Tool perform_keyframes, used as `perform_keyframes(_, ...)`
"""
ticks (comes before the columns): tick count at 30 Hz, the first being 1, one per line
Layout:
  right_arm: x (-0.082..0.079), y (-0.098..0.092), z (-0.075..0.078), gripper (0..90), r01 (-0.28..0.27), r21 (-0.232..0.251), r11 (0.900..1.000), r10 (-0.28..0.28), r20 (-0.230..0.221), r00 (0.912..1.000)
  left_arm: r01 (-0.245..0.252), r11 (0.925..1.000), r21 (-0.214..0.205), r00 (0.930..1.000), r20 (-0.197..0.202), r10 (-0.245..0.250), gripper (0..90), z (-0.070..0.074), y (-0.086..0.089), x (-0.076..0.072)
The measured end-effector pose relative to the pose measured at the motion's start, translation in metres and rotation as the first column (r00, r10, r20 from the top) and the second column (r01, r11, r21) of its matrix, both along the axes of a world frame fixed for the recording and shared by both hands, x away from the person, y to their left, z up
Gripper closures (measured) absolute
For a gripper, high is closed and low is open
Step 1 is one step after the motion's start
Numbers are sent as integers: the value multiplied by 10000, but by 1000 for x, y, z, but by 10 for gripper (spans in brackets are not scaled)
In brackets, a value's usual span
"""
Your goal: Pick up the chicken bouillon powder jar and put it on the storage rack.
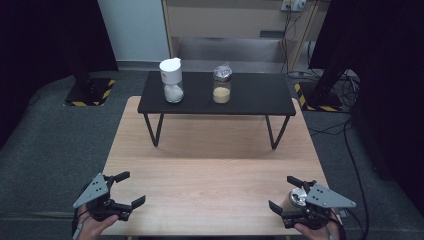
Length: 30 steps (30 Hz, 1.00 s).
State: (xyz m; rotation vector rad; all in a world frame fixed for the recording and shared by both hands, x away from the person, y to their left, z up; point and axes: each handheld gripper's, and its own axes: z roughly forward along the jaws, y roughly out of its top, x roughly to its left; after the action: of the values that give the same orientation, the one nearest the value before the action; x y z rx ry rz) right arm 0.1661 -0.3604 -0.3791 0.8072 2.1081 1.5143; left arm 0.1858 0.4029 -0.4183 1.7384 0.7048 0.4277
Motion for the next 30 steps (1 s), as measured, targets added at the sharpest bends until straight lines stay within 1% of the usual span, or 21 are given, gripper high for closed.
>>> perform_keyframes(9, 2, 0, -4, 50, -81, 31, 10000, 81, -69, 9999, 34, 10000, 0, 10000, 36, -34, 0, 0, 0, 0)
perform_keyframes(15, 4, 0, -5, 51, -159, 49, 9999, 159, -39, 9999, 104, 9999, 13, 9999, 75, -104, 0, 0, 0, 0)
perform_keyframes(30, 5, 0, -7, 52, -159, 3, 9999, 159, -47, 9999, 114, 9999, -17, 9999, 86, -114, 0, 0, 1, 0)
